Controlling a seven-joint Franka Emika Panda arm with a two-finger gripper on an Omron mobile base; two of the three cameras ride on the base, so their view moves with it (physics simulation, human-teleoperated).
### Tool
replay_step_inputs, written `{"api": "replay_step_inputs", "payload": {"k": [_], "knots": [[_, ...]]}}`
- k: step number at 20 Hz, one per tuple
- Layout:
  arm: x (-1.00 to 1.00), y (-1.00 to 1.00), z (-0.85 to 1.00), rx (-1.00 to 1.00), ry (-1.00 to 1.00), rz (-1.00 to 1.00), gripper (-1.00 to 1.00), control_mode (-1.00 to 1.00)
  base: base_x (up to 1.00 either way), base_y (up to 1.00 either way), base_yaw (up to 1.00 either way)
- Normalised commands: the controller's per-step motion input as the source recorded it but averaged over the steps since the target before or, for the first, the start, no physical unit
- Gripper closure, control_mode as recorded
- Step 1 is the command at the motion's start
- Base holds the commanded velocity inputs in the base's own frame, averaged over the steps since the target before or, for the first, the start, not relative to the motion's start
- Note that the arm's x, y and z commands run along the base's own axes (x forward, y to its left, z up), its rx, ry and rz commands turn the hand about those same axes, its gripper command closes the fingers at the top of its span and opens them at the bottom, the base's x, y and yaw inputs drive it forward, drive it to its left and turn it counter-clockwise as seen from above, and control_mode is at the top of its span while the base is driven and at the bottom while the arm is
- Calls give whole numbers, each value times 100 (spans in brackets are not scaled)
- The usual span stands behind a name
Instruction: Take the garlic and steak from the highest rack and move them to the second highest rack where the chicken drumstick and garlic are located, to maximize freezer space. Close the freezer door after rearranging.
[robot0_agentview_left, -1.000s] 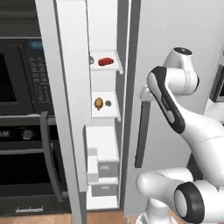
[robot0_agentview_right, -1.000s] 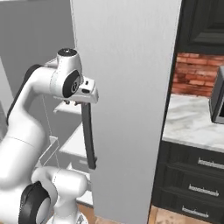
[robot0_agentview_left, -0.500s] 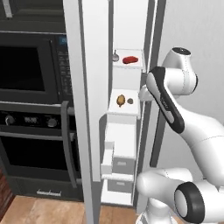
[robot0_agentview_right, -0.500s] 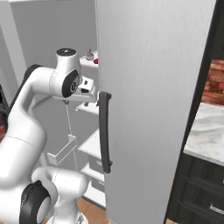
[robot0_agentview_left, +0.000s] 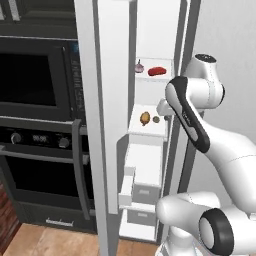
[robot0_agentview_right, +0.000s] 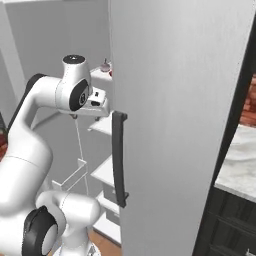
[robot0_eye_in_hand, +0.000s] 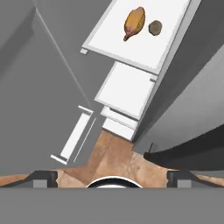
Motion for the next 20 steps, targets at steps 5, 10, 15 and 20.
{"api": "replay_step_inputs", "payload": {"k": [5,10,15,20], "knots": [[0,0,0,0,0,0,-100,100,49,6,14],[0,0,0,0,0,0,-100,100,42,19,7],[0,0,0,0,0,0,-100,100,36,35,0],[0,0,0,0,0,0,-100,100,46,15,0]]}}
